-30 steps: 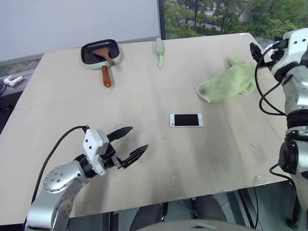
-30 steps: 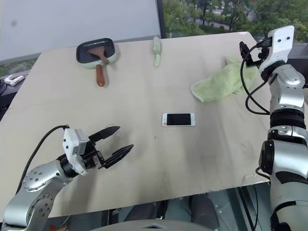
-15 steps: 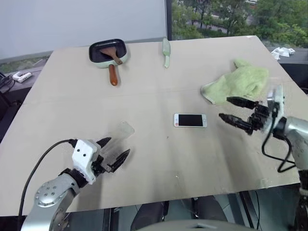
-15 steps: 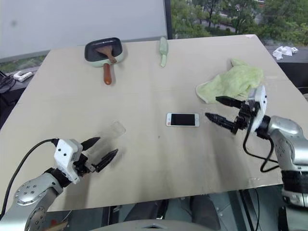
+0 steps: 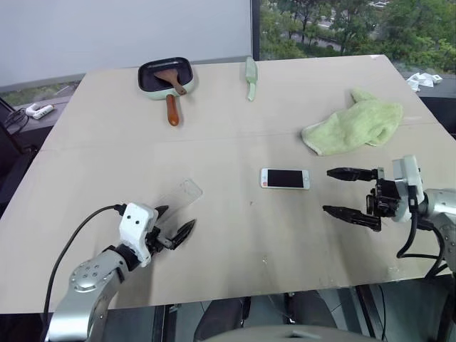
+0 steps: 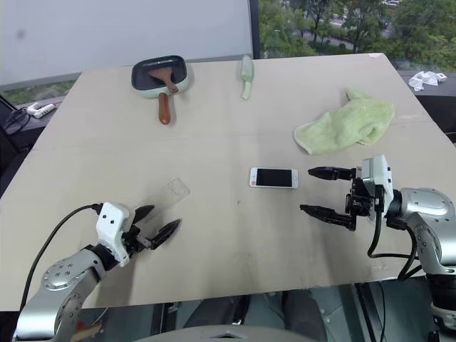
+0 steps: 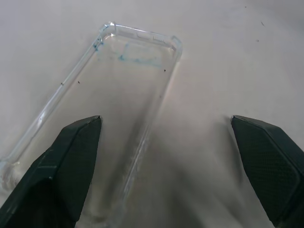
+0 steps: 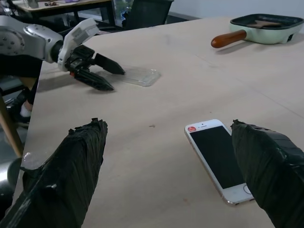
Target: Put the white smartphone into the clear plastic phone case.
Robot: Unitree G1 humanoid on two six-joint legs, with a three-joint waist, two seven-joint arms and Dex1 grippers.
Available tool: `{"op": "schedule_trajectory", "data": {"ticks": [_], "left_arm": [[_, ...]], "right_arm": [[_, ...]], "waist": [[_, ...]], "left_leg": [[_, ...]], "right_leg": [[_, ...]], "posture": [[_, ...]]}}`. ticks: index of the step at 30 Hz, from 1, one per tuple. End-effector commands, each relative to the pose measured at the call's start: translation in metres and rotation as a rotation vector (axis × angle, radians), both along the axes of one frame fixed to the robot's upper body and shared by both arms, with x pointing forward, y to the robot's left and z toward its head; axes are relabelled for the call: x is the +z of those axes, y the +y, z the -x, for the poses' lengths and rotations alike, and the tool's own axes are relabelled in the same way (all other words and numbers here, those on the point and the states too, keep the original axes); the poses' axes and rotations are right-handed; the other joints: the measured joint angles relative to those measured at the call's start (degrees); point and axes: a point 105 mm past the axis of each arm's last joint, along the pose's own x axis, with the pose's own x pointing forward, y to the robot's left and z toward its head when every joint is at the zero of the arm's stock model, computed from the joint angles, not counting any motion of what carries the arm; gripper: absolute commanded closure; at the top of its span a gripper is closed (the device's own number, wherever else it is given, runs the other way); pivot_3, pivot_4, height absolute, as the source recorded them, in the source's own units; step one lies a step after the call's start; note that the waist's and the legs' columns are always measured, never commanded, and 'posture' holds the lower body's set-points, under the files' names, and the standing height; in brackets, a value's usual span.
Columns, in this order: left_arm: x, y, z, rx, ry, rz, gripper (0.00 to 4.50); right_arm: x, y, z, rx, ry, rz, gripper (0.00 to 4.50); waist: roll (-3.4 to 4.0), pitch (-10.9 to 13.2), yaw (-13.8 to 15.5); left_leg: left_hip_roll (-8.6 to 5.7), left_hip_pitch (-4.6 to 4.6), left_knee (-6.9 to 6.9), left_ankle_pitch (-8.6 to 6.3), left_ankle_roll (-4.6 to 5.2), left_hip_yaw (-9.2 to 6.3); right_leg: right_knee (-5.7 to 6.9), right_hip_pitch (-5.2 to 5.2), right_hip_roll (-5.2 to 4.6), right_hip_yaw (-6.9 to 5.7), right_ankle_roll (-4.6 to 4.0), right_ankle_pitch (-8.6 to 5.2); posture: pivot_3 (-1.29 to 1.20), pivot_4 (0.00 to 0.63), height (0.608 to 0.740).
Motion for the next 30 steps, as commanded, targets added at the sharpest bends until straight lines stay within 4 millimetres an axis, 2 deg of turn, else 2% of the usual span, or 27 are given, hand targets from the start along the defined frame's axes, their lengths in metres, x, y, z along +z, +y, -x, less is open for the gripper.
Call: {"op": "schedule_trajectory", "data": {"ticks": [1, 5, 7, 14, 19, 24, 30], "left_arm": [[-0.010, 0.003, 0.001, -0.009, 0.052, -0.018, 1.82], [-0.008, 0.001, 0.000, -0.019, 0.059, -0.005, 3.71], [-0.007, -0.001, 0.001, -0.024, 0.059, -0.003, 4.45], [0.004, -0.011, -0.002, -0.064, 0.028, 0.014, 4.45], [0.012, -0.021, -0.002, -0.156, 0.005, -0.004, 4.45], [0.016, -0.033, -0.002, -0.317, -0.024, -0.075, 4.45], [0.023, -0.060, 0.002, -0.581, -0.072, -0.137, 4.45]], "right_arm": [[0.008, 0.003, 0.005, 0.026, -0.057, -0.004, 0.00], [0.009, 0.002, 0.005, 0.025, -0.064, -0.009, 0.00], [0.009, 0.001, 0.005, 0.025, -0.069, -0.010, 0.00], [0.016, 0.005, 0.004, 0.053, -0.105, -0.008, 0.00], [0.022, 0.011, 0.004, 0.110, -0.159, 0.016, 0.00], [0.021, 0.012, 0.003, 0.122, -0.171, 0.043, 0.00], [0.020, 0.012, 0.005, 0.120, -0.168, 0.041, 0.00]], "waist": [[0.00, 0.0, 0.0], [0.00, 0.0, -0.1], [0.00, 0.0, -0.1], [0.00, 0.0, -0.1], [-0.01, 0.0, -0.1], [-0.02, 0.0, -0.1], [-0.03, 0.0, -0.1]], "left_leg": [[0.00, 0.00, 0.00, 0.00, 0.00, 0.00], [0.00, 0.01, 0.00, 0.00, 0.00, 0.00], [0.00, 0.01, 0.00, 0.00, 0.00, 0.00], [0.00, 0.01, 0.00, 0.00, 0.00, 0.00], [0.00, 0.01, 0.00, 0.00, 0.00, 0.00], [0.00, -0.01, 0.00, 0.00, 0.00, 0.00], [0.00, -0.03, 0.00, 0.00, 0.00, -0.03]], "right_leg": [[0.00, 0.00, 0.00, 0.00, 0.00, 0.00], [-0.01, 0.00, 0.00, 0.01, 0.00, 0.00], [-0.01, 0.00, 0.00, 0.01, 0.00, 0.00], [-0.01, 0.01, 0.00, 0.01, 0.00, 0.00], [-0.01, 0.01, 0.00, -0.01, 0.00, 0.00], [-0.04, 0.01, -0.01, -0.01, 0.00, 0.00], [-0.05, 0.00, -0.01, -0.03, 0.00, 0.00]], "posture": [[0.00, 0.150, 0.740], [0.00, 0.150, 0.740], [0.00, 0.150, 0.740], [0.00, 0.150, 0.740], [0.00, 0.150, 0.740], [0.00, 0.150, 0.740], [0.00, 0.150, 0.740]]}}
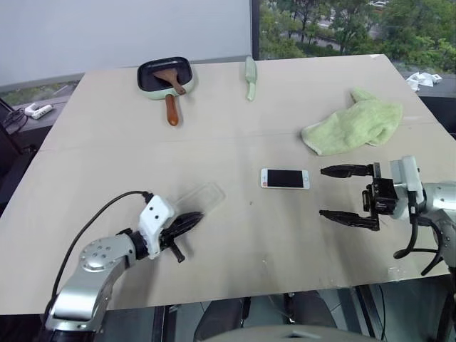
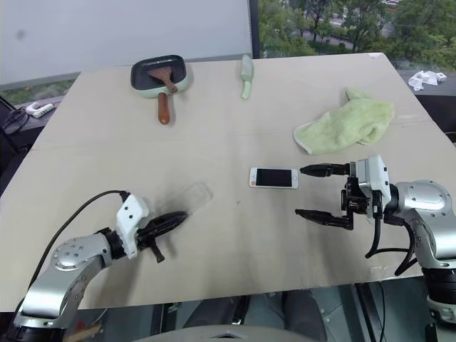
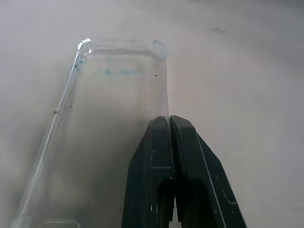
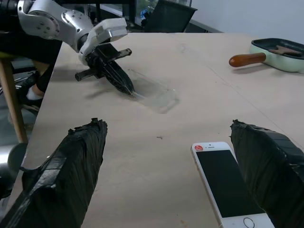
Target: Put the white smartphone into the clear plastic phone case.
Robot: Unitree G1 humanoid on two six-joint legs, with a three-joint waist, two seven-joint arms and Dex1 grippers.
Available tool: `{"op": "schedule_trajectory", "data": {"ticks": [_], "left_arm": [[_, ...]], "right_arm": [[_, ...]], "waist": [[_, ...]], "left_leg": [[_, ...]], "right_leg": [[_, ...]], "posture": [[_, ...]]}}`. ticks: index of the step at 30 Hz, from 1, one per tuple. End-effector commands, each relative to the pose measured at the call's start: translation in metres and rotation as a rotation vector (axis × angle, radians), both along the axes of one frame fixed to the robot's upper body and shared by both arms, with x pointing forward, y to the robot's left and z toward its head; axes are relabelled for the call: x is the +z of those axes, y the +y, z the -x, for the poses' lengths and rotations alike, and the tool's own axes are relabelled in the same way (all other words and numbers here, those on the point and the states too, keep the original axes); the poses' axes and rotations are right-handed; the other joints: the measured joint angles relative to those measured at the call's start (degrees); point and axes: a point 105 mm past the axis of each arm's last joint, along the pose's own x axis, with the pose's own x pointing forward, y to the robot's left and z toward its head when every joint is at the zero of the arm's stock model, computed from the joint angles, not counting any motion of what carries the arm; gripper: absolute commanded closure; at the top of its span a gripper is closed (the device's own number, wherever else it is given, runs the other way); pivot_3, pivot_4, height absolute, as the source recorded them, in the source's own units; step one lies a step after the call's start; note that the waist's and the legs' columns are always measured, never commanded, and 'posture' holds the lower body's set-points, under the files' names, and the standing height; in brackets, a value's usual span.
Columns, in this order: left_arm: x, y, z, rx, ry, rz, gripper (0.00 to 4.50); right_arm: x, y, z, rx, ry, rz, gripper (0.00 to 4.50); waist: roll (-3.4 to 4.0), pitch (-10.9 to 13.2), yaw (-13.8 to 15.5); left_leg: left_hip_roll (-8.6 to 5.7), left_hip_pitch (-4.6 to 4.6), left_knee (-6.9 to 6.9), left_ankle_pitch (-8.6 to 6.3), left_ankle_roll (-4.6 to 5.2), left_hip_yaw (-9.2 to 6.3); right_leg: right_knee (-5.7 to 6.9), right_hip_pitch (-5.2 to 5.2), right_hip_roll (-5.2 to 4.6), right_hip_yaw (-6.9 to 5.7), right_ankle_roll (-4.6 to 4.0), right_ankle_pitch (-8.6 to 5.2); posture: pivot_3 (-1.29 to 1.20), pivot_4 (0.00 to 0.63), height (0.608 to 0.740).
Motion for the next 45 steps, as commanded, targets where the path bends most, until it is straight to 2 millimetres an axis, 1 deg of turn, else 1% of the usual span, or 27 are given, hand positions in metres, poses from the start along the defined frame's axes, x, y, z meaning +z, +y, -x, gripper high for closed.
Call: {"op": "schedule_trajectory", "data": {"ticks": [1, 2, 4, 8, 10, 14, 18, 19, 23, 24, 25, 27, 28, 30, 32, 34, 35, 36, 38, 40, 43, 45], "left_arm": [[0.005, -0.019, 0.007, -0.198, -0.036, -0.046, 4.45], [0.005, -0.028, 0.007, -0.272, -0.042, -0.053, 4.45], [0.004, -0.039, 0.006, -0.369, -0.045, -0.060, 4.45], [-0.002, -0.052, 0.012, -0.545, 0.023, -0.079, 4.45], [-0.005, -0.054, 0.008, -0.572, 0.014, -0.097, 4.45], [-0.009, -0.056, -0.004, -0.562, 0.002, -0.106, 4.45], [-0.012, -0.057, -0.007, -0.563, -0.014, -0.114, 4.45], [-0.012, -0.057, -0.008, -0.558, -0.024, -0.113, 3.91], [-0.008, -0.058, -0.010, -0.547, -0.054, -0.096, 2.87], [-0.006, -0.058, -0.010, -0.544, -0.061, -0.092, 2.29], [-0.003, -0.059, -0.011, -0.541, -0.070, -0.086, 2.18], [0.006, -0.058, -0.011, -0.537, -0.088, -0.077, 1.30], [0.012, -0.056, -0.010, -0.530, -0.096, -0.068, 0.96], [0.026, -0.053, -0.008, -0.505, -0.100, -0.031, 0.04], [0.039, -0.050, -0.006, -0.477, -0.094, 0.019, 0.04], [0.053, -0.045, 0.000, -0.450, -0.068, 0.090, 0.04], [0.056, -0.042, 0.002, -0.436, -0.056, 0.108, 0.04], [0.058, -0.036, 0.005, -0.418, -0.044, 0.113, 0.04], [0.065, -0.023, 0.008, -0.358, -0.039, 0.128, 0.04], [0.070, -0.016, 0.010, -0.320, -0.041, 0.142, 0.04], [0.081, -0.003, 0.011, -0.212, -0.066, 0.181, 0.04], [0.083, 0.001, 0.011, -0.164, -0.097, 0.164, 0.04]], "right_arm": [[0.007, 0.001, 0.003, 0.011, -0.040, 0.000, 0.00], [0.003, -0.002, 0.004, 0.007, -0.033, 0.017, 0.00], [-0.003, -0.005, 0.005, 0.004, -0.028, 0.047, 0.00], [-0.006, -0.009, 0.006, -0.010, -0.030, 0.064, 0.00], [-0.006, -0.010, 0.006, -0.017, -0.032, 0.067, 0.00], [-0.008, -0.011, 0.007, -0.024, -0.033, 0.072, 0.00], [-0.009, -0.014, 0.008, -0.025, -0.035, 0.083, 0.00], [-0.010, -0.014, 0.009, -0.024, -0.035, 0.087, 0.00], [-0.013, -0.017, 0.009, -0.013, -0.036, 0.108, 0.00], [-0.014, -0.018, 0.009, -0.010, -0.036, 0.112, 0.00], [-0.014, -0.018, 0.009, -0.008, -0.036, 0.113, 0.00], [-0.015, -0.017, 0.008, -0.004, -0.038, 0.113, 0.00], [-0.016, -0.018, 0.004, -0.020, -0.039, 0.122, 0.00], [-0.021, -0.020, -0.011, -0.120, -0.039, 0.157, 0.00], [-0.027, -0.019, -0.020, -0.165, 0.007, 0.193, 0.00], [-0.028, -0.011, -0.024, -0.162, 0.046, 0.176, 0.00], [-0.028, -0.007, -0.030, -0.179, 0.059, 0.160, 0.00], [-0.029, -0.003, -0.036, -0.201, 0.080, 0.144, 0.00], [-0.041, 0.006, -0.049, -0.210, 0.113, 0.171, 0.00], [-0.046, 0.010, -0.059, -0.216, 0.103, 0.193, 0.00], [-0.054, 0.016, -0.090, -0.261, 0.009, 0.270, 0.00], [-0.058, 0.019, -0.100, -0.254, -0.010, 0.295, 0.00]], "waist": [[0.00, 0.0, 0.0], [0.01, 0.0, 0.0], [-0.02, 0.0, 0.1], [-0.01, 0.0, -0.2], [-0.02, 0.0, -0.4], [-0.02, 0.0, -0.2], [-0.02, 0.0, -0.1], [-0.02, 0.0, -0.1], [-0.02, 0.0, -0.1], [-0.02, 0.0, -0.1], [-0.02, 0.0, -0.1], [-0.03, 0.0, -0.1], [-0.03, 0.0, -0.1], [-0.04, 0.0, -0.3], [-0.04, 0.0, -0.4], [-0.04, 0.0, -0.3], [-0.04, 0.0, -0.4], [-0.08, 0.1, -0.9], [-0.09, 0.1, -1.2], [-0.09, 0.1, -1.5], [-0.07, 0.1, -1.6], [-0.07, 0.1, -1.5]], "left_leg": [[0.00, 0.00, 0.00, 0.00, 0.00, 0.00], [0.00, 0.00, 0.00, 0.00, 0.00, 0.00], [0.00, -0.01, 0.00, 0.00, 0.00, -0.01], [-0.01, -0.04, 0.03, 0.00, 0.00, -0.05], [0.00, -0.03, 0.03, 0.00, 0.00, -0.03], [0.00, -0.02, 0.03, 0.01, -0.01, -0.05], [0.00, -0.08, 0.17, 0.00, 0.00, -0.07], [0.00, -0.09, 0.18, 0.00, 0.00, -0.08], [0.00, -0.09, 0.21, 0.00, 0.00, -0.08], [0.00, -0.09, 0.23, 0.00, 0.00, -0.07], [0.00, -0.09, 0.24, 0.00, 0.00, -0.07], [0.00, -0.09, 0.26, 0.00, 0.00, -0.07], [0.00, -0.09, 0.26, 0.00, 0.00, -0.08], [0.00, -0.09, 0.27, 0.00, 0.00, -0.07], [0.00, -0.09, 0.29, 0.00, 0.00, -0.07], [0.00, -0.09, 0.29, 0.00, 0.00, -0.08], [0.00, -0.09, 0.29, 0.00, 0.00, -0.09], [0.00, -0.09, 0.28, 0.00, 0.00, -0.09], [0.01, -0.09, 0.28, 0.00, 0.00, -0.08], [0.01, -0.08, 0.30, 0.00, 0.00, -0.07], [0.00, -0.08, 0.31, 0.01, 0.00, -0.07], [0.00, -0.09, 0.31, 0.01, -0.01, -0.06]], "right_leg": [[-0.01, 0.00, 0.00, 0.00, 0.00, 0.00], [-0.02, 0.00, 0.00, 0.00, 0.00, 0.00], [-0.02, 0.00, 0.00, -0.02, 0.00, 0.00], [-0.03, 0.00, 0.00, -0.07, 0.00, 0.00], [-0.02, -0.02, 0.02, -0.02, 0.00, 0.00], [0.00, -0.02, 0.03, -0.03, 0.00, 0.00], [0.01, -0.01, 0.03, -0.06, 0.00, 0.00], [0.00, -0.01, 0.03, -0.07, 0.00, 0.01], [0.04, -0.01, 0.03, -0.06, 0.01, 0.01], [0.05, -0.01, 0.03, -0.06, 0.01, 0.01], [0.06, -0.01, 0.03, -0.06, 0.01, 0.01], [0.07, -0.01, 0.03, -0.06, 0.01, 0.01], [0.07, -0.01, 0.03, -0.07, 0.01, 0.01], [0.08, -0.02, 0.03, -0.05, 0.01, 0.01], [0.10, -0.02, 0.03, -0.04, 0.01, 0.01], [0.10, -0.02, 0.04, -0.06, 0.01, 0.00], [0.10, -0.02, 0.04, -0.06, 0.00, 0.00], [0.09, -0.03, 0.05, -0.04, 0.01, 0.00], [0.09, -0.03, 0.05, -0.03, 0.00, 0.00], [0.09, -0.02, 0.06, -0.03, 0.00, 0.00], [0.10, -0.02, 0.06, -0.05, 0.00, 0.00], [0.09, -0.03, 0.06, -0.05, 0.00, 0.00]], "posture": [[0.00, 0.150, 0.740], [0.00, 0.150, 0.740], [0.00, 0.150, 0.740], [0.00, 0.150, 0.740], [0.00, 0.150, 0.740], [0.00, 0.150, 0.740], [0.00, 0.150, 0.740], [0.00, 0.150, 0.740], [0.00, 0.150, 0.740], [0.00, 0.150, 0.740], [0.00, 0.150, 0.740], [0.00, 0.150, 0.740], [0.00, 0.150, 0.740], [0.00, 0.150, 0.740], [0.00, 0.150, 0.740], [0.00, 0.150, 0.740], [0.00, 0.150, 0.740], [0.00, 0.150, 0.740], [0.00, 0.150, 0.740], [0.00, 0.150, 0.740], [0.00, 0.150, 0.740], [0.00, 0.150, 0.740]]}}
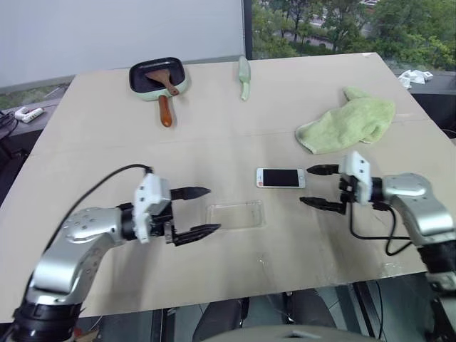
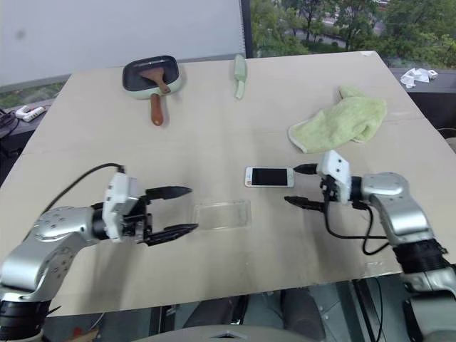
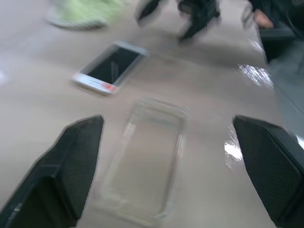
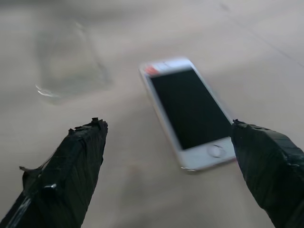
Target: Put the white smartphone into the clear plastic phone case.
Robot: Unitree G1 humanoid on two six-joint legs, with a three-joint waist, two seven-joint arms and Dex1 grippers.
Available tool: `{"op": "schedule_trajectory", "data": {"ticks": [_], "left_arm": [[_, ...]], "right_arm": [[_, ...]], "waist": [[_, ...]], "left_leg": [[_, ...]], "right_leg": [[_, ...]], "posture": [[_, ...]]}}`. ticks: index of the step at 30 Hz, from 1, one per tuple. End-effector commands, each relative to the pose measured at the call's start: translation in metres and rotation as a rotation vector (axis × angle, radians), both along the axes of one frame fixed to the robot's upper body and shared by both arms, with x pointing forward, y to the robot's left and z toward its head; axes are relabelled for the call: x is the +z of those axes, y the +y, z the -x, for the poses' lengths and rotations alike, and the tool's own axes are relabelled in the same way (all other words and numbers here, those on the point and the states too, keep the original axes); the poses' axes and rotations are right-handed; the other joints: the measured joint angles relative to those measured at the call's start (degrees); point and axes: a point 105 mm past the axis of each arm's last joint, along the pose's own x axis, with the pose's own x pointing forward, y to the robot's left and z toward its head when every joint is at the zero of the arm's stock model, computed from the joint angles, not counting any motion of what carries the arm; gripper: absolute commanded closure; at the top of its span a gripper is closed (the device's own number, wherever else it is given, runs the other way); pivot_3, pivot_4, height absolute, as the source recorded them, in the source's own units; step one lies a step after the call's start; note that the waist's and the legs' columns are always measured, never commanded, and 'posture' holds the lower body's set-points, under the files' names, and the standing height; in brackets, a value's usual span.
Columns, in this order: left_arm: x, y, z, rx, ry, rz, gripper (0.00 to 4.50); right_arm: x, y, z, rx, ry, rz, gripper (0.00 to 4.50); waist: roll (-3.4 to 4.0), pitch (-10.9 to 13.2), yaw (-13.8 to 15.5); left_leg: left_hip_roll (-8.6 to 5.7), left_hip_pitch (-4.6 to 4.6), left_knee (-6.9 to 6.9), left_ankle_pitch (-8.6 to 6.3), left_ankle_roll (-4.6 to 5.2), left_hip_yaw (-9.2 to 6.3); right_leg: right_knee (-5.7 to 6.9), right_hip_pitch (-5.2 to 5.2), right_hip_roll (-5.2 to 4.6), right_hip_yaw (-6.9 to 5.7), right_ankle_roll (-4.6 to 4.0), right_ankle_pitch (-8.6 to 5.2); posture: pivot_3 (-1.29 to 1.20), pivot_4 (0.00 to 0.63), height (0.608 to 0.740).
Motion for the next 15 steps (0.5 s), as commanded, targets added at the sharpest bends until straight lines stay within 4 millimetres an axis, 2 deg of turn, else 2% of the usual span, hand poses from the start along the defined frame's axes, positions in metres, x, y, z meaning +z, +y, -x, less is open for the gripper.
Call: {"op": "schedule_trajectory", "data": {"ticks": [1, 5, 8, 15], "left_arm": [[0.014, 0.006, 0.001, 0.071, -0.085, -0.017, 0.04], [0.015, 0.009, 0.003, 0.129, -0.109, -0.023, 0.04], [0.014, 0.010, 0.007, 0.149, -0.105, -0.031, 0.04], [0.013, 0.011, 0.012, 0.160, -0.101, -0.046, 0.04]], "right_arm": [[0.002, 0.003, -0.017, 0.020, -0.075, 0.055, 0.00], [-0.002, 0.005, -0.031, 0.015, -0.076, 0.090, 0.00], [-0.011, 0.004, -0.029, 0.070, -0.065, 0.164, 0.00], [-0.024, 0.004, -0.021, 0.152, 0.042, 0.193, 0.00]], "waist": [[0.00, 0.0, 0.0], [0.00, 0.0, 0.0], [-0.01, 0.0, -0.1], [-0.01, 0.0, 0.0]], "left_leg": [[0.00, 0.00, 0.00, 0.00, 0.00, -0.01], [-0.01, -0.05, -0.02, 0.00, 0.00, -0.02], [-0.01, -0.01, -0.02, 0.00, 0.00, 0.00], [-0.01, 0.02, 0.00, 0.00, -0.01, -0.01]], "right_leg": [[-0.02, 0.00, 0.00, -0.01, 0.00, 0.00], [-0.06, -0.01, 0.00, -0.04, -0.01, 0.00], [-0.04, 0.00, 0.00, 0.00, -0.01, 0.00], [0.00, 0.03, 0.01, -0.01, -0.02, 0.00]], "posture": [[0.00, 0.150, 0.740], [0.00, 0.150, 0.740], [0.00, 0.150, 0.740], [0.00, 0.150, 0.740]]}}
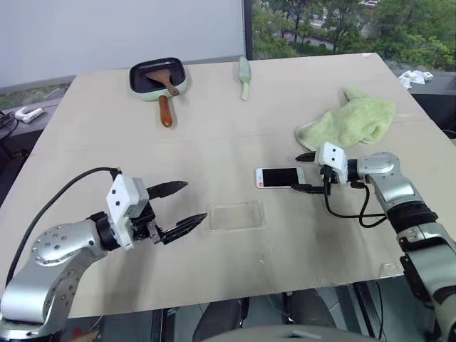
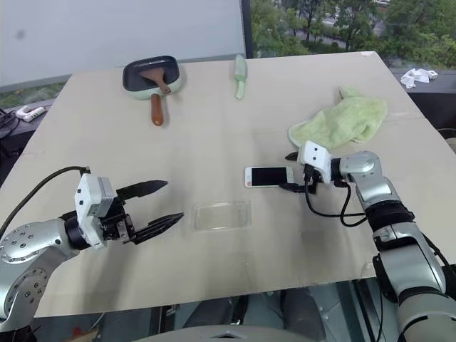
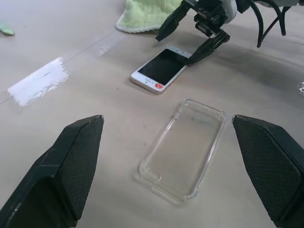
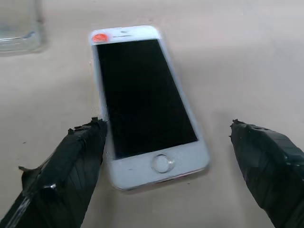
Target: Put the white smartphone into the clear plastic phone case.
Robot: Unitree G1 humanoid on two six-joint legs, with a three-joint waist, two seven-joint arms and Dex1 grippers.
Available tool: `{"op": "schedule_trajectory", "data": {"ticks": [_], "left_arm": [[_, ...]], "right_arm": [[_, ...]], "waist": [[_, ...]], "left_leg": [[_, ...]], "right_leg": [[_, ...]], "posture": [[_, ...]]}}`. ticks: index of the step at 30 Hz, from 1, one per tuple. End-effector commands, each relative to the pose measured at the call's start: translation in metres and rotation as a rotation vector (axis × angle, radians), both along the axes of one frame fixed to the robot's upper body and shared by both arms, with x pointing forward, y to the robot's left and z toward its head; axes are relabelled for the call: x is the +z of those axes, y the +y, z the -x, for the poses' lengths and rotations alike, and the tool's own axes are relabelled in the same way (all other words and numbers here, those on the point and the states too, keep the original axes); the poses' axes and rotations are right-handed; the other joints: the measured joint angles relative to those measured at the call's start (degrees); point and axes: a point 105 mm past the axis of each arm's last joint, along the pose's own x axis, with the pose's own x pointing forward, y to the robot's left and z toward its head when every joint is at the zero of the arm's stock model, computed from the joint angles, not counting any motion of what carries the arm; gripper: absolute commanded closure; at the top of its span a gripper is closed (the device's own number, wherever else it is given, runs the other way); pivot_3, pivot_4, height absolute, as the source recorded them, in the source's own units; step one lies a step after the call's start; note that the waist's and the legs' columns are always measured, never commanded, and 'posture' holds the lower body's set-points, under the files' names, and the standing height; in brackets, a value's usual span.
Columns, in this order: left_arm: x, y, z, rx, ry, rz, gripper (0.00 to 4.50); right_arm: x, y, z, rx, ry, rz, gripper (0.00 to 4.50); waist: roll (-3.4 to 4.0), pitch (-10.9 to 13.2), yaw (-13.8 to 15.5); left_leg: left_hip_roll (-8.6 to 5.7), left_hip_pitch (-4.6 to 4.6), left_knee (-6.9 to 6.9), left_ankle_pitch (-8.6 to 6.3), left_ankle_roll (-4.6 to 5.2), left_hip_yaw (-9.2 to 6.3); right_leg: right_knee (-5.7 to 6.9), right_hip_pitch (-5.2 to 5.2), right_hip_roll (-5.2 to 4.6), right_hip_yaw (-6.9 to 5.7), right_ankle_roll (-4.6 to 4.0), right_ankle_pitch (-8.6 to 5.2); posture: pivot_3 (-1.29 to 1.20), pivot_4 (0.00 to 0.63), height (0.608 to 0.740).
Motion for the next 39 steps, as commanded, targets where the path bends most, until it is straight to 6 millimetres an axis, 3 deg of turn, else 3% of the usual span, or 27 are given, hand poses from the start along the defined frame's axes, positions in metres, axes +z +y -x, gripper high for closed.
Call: {"op": "schedule_trajectory", "data": {"ticks": [1, 7, 16, 21, 27, 32, 37, 39], "left_arm": [[0.011, -0.001, 0.003, -0.004, -0.054, -0.022, 0.04], [0.009, 0.000, 0.002, -0.006, -0.052, -0.027, 0.04], [-0.002, 0.005, 0.007, 0.000, -0.041, -0.037, 0.04], [-0.008, 0.008, 0.007, 0.008, -0.036, -0.037, 0.00], [-0.011, 0.009, 0.006, 0.005, -0.037, -0.036, 0.00], [-0.014, 0.007, 0.005, -0.009, -0.032, -0.034, 0.00], [-0.013, 0.006, 0.002, -0.023, -0.038, -0.022, 0.00], [-0.006, 0.005, 0.003, -0.030, -0.014, 0.092, 0.00]], "right_arm": [[-0.012, -0.001, 0.008, 0.059, 0.071, 0.054, 0.00], [-0.010, 0.002, 0.000, 0.062, 0.101, 0.074, 0.00], [-0.026, -0.005, -0.006, 0.003, 0.240, 0.138, 0.00], [-0.028, 0.000, -0.009, 0.011, 0.240, 0.176, 1.33], [-0.026, -0.002, -0.007, 0.025, 0.228, 0.173, 1.48], [-0.013, 0.003, -0.009, 0.037, 0.173, 0.114, 1.49], [0.014, 0.012, -0.003, 0.096, 0.108, 0.056, 1.49], [0.028, 0.019, 0.008, 0.135, 0.094, 0.040, 1.49]], "waist": [[0.02, 0.0, -0.1], [0.02, 0.0, -0.1], [-0.04, -0.1, -0.3], [-0.09, -0.1, -0.2], [-0.10, -0.1, -0.3], [-0.09, -0.1, -0.2], [-0.03, -0.1, -0.1], [-0.01, -0.1, -0.1]], "left_leg": [[0.00, 0.01, -0.01, 0.00, 0.00, 0.03], [0.00, 0.00, -0.05, 0.00, 0.00, 0.02], [0.00, 0.10, -0.04, 0.00, -0.01, 0.05], [0.00, 0.79, -0.24, -0.01, -0.01, 0.13], [0.01, 0.91, -0.41, -0.01, -0.01, 0.13], [0.01, 0.90, -0.45, -0.01, -0.01, 0.13], [0.01, 0.74, -0.48, -0.01, -0.02, 0.12], [0.01, 0.56, -0.48, -0.01, -0.02, 0.13]], "right_leg": [[0.00, -0.01, 0.00, 0.04, 0.00, 0.00], [-0.03, -0.01, 0.00, 0.03, 0.00, 0.00], [0.01, 0.01, 0.01, 0.07, -0.03, 0.01], [-0.01, 0.51, 0.02, 0.16, -0.06, 0.02], [-0.03, 0.56, 0.02, 0.19, -0.07, 0.02], [-0.06, 0.55, 0.02, 0.18, -0.06, 0.02], [-0.05, 0.38, 0.01, 0.18, -0.06, 0.02], [-0.07, 0.28, 0.01, 0.19, -0.06, 0.02]], "posture": [[0.00, 0.150, 0.740], [0.00, 0.150, 0.740], [0.00, 0.150, 0.740], [0.00, 0.150, 0.740], [0.00, 0.150, 0.740], [0.00, 0.150, 0.740], [0.00, 0.150, 0.740], [0.00, 0.150, 0.740]]}}
